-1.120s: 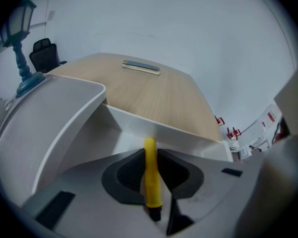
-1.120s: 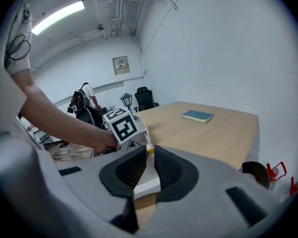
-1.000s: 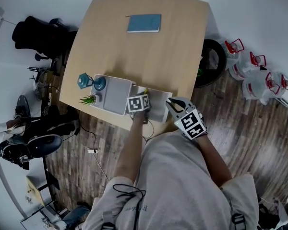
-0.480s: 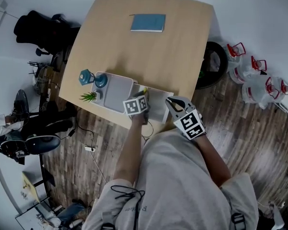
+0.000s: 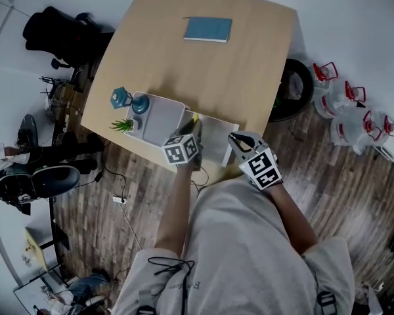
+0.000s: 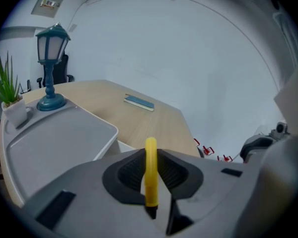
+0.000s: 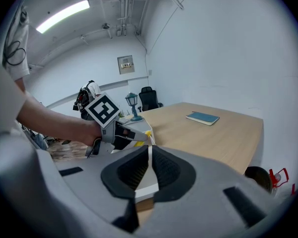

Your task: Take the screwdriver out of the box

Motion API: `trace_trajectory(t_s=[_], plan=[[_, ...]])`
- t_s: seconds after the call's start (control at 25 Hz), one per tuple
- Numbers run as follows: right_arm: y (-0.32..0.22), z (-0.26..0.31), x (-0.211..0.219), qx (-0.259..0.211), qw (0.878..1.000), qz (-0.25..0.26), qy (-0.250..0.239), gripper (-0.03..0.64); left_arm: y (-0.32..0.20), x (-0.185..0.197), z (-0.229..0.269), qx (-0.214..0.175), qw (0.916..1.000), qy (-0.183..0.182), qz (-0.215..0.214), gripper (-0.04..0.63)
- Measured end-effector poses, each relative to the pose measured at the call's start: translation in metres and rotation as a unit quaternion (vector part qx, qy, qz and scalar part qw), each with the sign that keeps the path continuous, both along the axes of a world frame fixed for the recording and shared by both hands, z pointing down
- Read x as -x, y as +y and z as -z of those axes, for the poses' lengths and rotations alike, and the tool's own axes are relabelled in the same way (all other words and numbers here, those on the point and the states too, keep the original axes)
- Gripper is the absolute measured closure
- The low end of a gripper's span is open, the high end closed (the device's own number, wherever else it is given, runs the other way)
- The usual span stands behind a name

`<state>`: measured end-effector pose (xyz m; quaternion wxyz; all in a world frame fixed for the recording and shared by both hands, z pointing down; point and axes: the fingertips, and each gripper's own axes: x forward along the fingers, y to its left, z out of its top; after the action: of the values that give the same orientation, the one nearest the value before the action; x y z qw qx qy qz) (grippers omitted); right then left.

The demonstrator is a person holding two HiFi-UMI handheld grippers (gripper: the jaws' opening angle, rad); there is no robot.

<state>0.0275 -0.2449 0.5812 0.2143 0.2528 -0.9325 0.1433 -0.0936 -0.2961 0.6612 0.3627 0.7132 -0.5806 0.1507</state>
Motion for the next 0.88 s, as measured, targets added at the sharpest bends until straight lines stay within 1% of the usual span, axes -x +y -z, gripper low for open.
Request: trace_trajectory(t_s=[0.2, 0.36, 0.48, 0.6, 0.88], plan=[[0.009, -0.001, 0.000, 0.001, 1.000, 0.007, 0.005, 0.588, 0.001, 0.004, 0.037, -0.049, 0.9987, -0.007, 0.009, 0.529], [0.015, 0.000, 0.000, 0.001, 1.000, 0.005, 0.006, 0.588, 0.004, 0.001, 0.061, -0.084, 0.9964, -0.004, 0.000, 0.529], [0.023, -0.001, 0.000, -0.006, 1.000, 0.005, 0.008, 0.588, 0.010, -0.002, 0.082, -0.118, 0.9930, 0.012, -0.005, 0.529], [0.030, 0.000, -0.001, -0.001, 1.000, 0.000, 0.008, 0.588, 0.017, -0.003, 0.101, -0.150, 0.9883, 0.028, -0.008, 0.529], [0.042, 0.005, -0.012, 0.011, 0.999, -0.040, -0.008, 0.588, 0.043, 0.000, 0.125, -0.188, 0.9816, 0.035, -0.010, 0.529]])
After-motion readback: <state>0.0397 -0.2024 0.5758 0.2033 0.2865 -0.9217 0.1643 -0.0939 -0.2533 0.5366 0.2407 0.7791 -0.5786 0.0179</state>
